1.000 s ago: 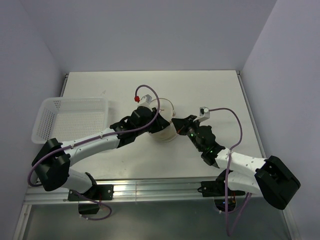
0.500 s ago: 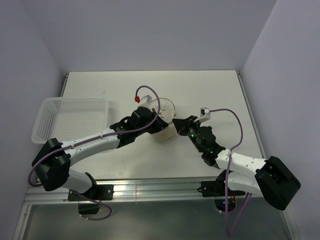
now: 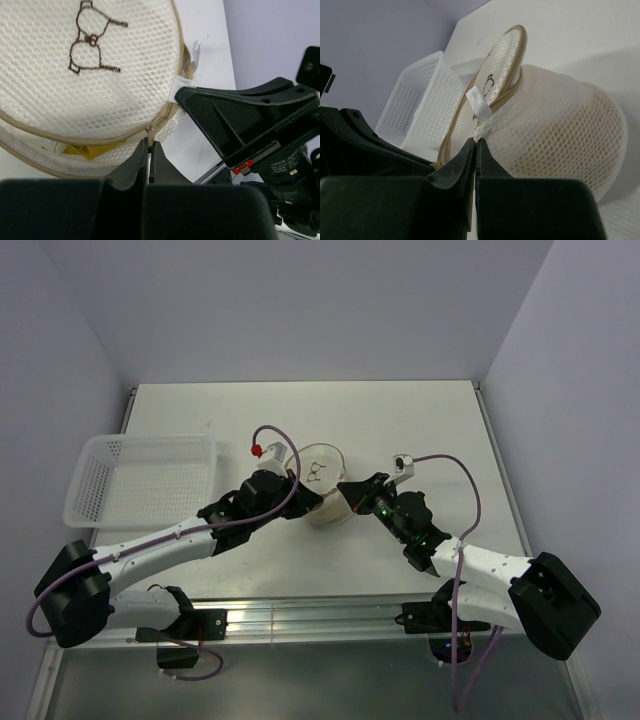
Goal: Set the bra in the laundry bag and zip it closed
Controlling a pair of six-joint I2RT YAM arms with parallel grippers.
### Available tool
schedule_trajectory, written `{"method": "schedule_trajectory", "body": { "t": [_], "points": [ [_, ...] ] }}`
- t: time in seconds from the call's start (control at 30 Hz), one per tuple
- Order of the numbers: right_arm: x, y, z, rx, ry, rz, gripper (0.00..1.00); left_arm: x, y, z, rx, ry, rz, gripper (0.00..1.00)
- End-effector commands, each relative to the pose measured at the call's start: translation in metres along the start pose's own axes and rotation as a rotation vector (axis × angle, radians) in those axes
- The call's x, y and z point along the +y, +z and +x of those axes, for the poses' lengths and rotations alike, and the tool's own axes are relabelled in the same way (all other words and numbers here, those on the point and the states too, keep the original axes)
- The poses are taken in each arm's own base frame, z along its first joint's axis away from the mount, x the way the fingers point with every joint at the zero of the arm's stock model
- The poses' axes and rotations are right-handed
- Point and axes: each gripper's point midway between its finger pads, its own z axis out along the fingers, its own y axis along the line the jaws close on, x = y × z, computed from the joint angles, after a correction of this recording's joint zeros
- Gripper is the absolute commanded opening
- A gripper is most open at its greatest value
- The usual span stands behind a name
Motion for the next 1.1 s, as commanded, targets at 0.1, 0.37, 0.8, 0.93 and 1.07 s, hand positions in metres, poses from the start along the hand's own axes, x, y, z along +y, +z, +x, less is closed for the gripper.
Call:
{"method": "schedule_trajectory", "body": {
  "t": [0.1, 0.37, 0.8, 0.93, 1.07],
  "points": [
    [0.017, 0.01, -0.044, -0.106, 0.004, -0.076, 0.0, 0.029, -0.028, -0.017, -0.101, 0.069, -0.101, 0.0],
    [0.024, 0.023, -0.051, -0.059, 0.009, -0.122, 0.0, 0.018, -0.045, -0.03, -0.174, 0.062, -0.023, 0.0],
    [-0.002, 0.062, -0.068, 0.093, -0.027, 0.036, 0.61, 0.001, -0.055, -0.052, -0.301, 0.1, 0.025, 0.0],
    [-0.007, 0.027, -0.065, 0.105, -0.042, 0.127, 0.8, -0.022, -0.039, -0.052, -0.292, 0.103, 0.086, 0.0],
    [-0.001, 0.0, -0.031, 0.158, -0.018, 0.144, 0.79, -0.029, -0.025, -0.046, -0.28, 0.077, 0.125, 0.0]
  ]
}}
